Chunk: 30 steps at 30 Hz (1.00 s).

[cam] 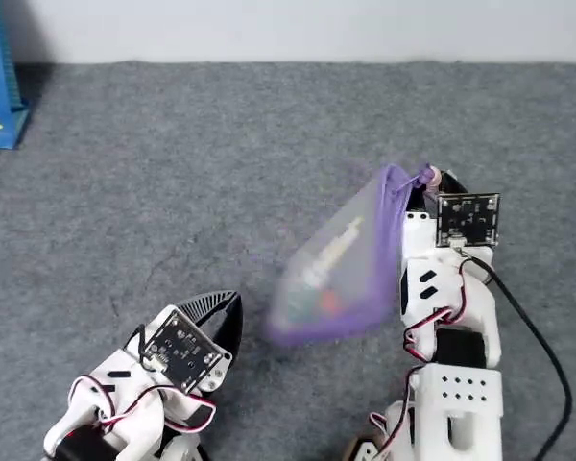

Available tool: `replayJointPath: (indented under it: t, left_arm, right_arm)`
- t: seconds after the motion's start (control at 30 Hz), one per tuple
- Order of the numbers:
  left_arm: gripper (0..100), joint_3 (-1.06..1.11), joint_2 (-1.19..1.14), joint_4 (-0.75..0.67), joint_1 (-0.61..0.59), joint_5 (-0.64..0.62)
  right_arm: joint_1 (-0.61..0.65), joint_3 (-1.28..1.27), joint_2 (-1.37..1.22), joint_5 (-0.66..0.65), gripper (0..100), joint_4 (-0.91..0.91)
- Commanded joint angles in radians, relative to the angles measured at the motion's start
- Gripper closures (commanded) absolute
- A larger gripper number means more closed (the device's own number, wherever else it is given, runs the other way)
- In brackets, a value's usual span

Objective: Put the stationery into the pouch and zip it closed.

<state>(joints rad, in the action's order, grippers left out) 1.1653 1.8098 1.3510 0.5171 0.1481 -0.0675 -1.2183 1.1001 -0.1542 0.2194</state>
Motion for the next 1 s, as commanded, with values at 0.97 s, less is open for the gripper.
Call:
replayJointPath:
  t: [0.97]
  left_arm:
    - [71,-0.12,0.012,-0.279,-0.761,-0.364]
  right_arm:
    - [0.59,0.334,-0.008,0.206,66.9,0.492]
